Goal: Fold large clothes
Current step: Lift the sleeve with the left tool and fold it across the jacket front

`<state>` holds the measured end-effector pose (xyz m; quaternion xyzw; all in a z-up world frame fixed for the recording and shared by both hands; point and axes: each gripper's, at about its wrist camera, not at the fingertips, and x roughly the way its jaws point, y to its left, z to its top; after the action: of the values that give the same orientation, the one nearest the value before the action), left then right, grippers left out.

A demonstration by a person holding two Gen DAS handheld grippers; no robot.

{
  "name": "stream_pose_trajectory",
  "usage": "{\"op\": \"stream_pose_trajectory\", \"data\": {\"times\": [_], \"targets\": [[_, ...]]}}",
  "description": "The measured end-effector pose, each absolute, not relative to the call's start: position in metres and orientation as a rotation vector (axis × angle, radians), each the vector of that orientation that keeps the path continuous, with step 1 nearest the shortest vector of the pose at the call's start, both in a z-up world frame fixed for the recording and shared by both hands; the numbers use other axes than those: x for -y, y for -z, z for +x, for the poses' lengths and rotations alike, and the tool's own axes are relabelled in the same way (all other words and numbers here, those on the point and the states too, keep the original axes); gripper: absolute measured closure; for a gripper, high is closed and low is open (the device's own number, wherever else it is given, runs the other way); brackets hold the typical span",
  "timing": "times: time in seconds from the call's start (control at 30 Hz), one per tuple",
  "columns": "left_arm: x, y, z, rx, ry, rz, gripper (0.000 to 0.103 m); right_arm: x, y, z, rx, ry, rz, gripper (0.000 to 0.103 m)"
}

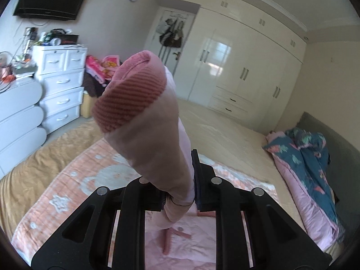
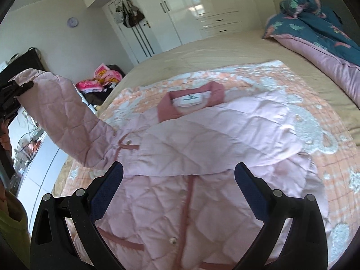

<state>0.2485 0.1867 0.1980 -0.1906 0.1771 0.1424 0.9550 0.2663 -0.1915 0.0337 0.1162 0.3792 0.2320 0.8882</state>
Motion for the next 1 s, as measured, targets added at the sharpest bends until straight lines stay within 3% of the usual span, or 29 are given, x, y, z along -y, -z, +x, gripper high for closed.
{"op": "stream_pose_trajectory", "data": {"times": [0.47,1.0], "targets": [[-0.068,-0.154,0.304,-0.487,-0.153,-0.23,0.092,0.268,-0.024,0.268,-0.761,-0.368,0.262,0.004],[0.051,-0.025,0.338,-0.77,0.011,0.016,0.09,0.361,-0.001,0.267,-0.766,-0.196,0.37,0.004]]}}
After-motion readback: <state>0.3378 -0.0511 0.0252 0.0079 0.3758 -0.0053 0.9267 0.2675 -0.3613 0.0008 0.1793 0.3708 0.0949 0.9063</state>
